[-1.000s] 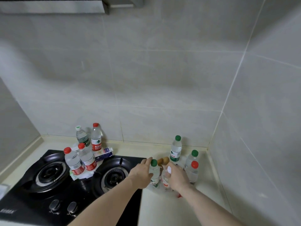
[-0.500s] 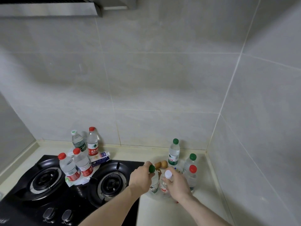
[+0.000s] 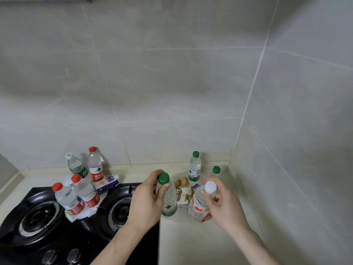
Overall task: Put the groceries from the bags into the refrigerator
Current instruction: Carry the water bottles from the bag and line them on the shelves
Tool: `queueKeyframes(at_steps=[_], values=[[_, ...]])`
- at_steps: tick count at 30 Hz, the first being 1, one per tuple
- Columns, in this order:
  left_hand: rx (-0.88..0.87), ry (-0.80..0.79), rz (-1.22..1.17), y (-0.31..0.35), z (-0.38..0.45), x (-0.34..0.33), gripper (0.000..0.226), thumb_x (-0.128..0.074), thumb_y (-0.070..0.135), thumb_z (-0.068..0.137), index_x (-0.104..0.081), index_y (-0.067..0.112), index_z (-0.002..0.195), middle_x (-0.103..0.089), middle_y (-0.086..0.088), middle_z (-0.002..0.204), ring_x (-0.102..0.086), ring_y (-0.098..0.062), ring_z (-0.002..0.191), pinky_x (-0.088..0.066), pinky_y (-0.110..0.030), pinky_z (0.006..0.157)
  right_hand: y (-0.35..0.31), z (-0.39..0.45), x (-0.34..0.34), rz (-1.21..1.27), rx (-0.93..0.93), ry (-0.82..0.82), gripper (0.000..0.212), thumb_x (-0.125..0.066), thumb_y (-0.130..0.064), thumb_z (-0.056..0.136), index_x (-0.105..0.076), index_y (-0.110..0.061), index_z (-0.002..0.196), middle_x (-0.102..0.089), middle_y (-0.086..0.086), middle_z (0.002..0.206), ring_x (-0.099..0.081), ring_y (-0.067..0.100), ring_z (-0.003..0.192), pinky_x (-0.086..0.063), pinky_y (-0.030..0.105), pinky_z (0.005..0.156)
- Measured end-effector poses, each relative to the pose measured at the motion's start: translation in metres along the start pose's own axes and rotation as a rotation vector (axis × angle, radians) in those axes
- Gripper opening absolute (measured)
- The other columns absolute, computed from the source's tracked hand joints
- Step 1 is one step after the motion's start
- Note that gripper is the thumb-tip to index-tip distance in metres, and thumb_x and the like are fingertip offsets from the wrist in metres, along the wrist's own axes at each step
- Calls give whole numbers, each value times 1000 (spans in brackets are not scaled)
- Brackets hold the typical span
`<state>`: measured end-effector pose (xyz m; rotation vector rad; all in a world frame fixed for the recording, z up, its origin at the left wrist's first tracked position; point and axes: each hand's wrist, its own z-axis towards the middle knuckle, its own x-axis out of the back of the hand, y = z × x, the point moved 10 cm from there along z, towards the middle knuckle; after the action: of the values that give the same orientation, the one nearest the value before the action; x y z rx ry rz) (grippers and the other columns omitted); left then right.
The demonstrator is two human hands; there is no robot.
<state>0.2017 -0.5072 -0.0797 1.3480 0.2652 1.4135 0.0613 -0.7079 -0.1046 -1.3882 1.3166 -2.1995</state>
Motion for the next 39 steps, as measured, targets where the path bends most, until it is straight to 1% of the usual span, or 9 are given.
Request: queueKeyframes(at_steps=[2, 6, 14, 17, 21, 26, 29, 36, 39], values=[[6, -45, -22, 2, -4, 6, 26, -62, 48, 93, -54, 40, 117, -72, 15, 93, -72, -12, 81, -60, -42, 75, -3, -14, 2, 16, -19, 4, 16, -67, -37, 95, -55, -37, 106, -66, -3, 73, -62, 17, 57, -48, 33, 51], [-13, -214, -36, 3, -5, 0, 24, -65, 42, 94, -56, 39, 116, -73, 18, 96, -72, -9, 83, -60, -41, 77, 0, -48, 7, -1, -107, 92, 18, -69, -36, 93, -56, -36, 105, -61, -5, 65, -57, 16, 52, -41, 26, 49], [-174, -496, -67, 27, -25, -29, 34, -64, 38, 91, -55, 43, 123, -70, 25, 104, -70, -6, 86, -58, -38, 85, 8, -148, 1, -20, -397, 315, 27, -69, -35, 93, -53, -49, 109, -67, -5, 68, -66, 15, 66, -55, 35, 65], [-240, -567, -103, 44, -44, -36, 32, -68, 30, 93, -57, 40, 121, -70, 20, 97, -67, -12, 76, -58, -36, 79, 0, -192, 12, -10, -442, 439, 22, -70, -34, 93, -57, -44, 108, -66, -2, 69, -68, 19, 67, -56, 45, 66], [-343, -686, -139, 84, -78, -48, 33, -65, 37, 92, -55, 42, 122, -71, 14, 95, -69, -12, 84, -58, -42, 81, -15, -258, 32, -16, -526, 554, 21, -71, -33, 93, -59, -42, 108, -66, -5, 68, -69, 16, 66, -57, 42, 69], [-459, -842, -201, 148, -145, -68, 29, -70, 30, 92, -60, 40, 117, -71, 24, 101, -68, 1, 94, -57, -39, 89, -34, -354, 68, -28, -597, 723, 20, -70, -34, 93, -59, -42, 107, -64, -10, 65, -65, 15, 61, -56, 40, 66], [-518, -943, -249, 189, -198, -79, 28, -70, 33, 92, -59, 42, 116, -70, 24, 106, -68, -4, 99, -56, -38, 89, -46, -418, 93, -67, -638, 824, 20, -70, -35, 93, -58, -41, 109, -60, -13, 60, -65, 14, 60, -55, 40, 64], [-641, -1107, -464, 299, -338, -88, 24, -69, 27, 92, -62, 40, 111, -68, 32, 102, -68, -3, 96, -55, -30, 86, -83, -590, 153, -163, -732, 1017, 21, -68, -39, 93, -57, -42, 111, -66, 1, 72, -64, 22, 63, -55, 46, 66], [-695, -1174, -530, 337, -400, -89, 26, -66, 28, 94, -60, 41, 115, -68, 31, 100, -66, 1, 99, -52, -23, 84, -98, -662, 176, -228, -782, 1104, 19, -69, -37, 93, -59, -38, 109, -59, 10, 65, -56, 20, 54, -51, 43, 60]])
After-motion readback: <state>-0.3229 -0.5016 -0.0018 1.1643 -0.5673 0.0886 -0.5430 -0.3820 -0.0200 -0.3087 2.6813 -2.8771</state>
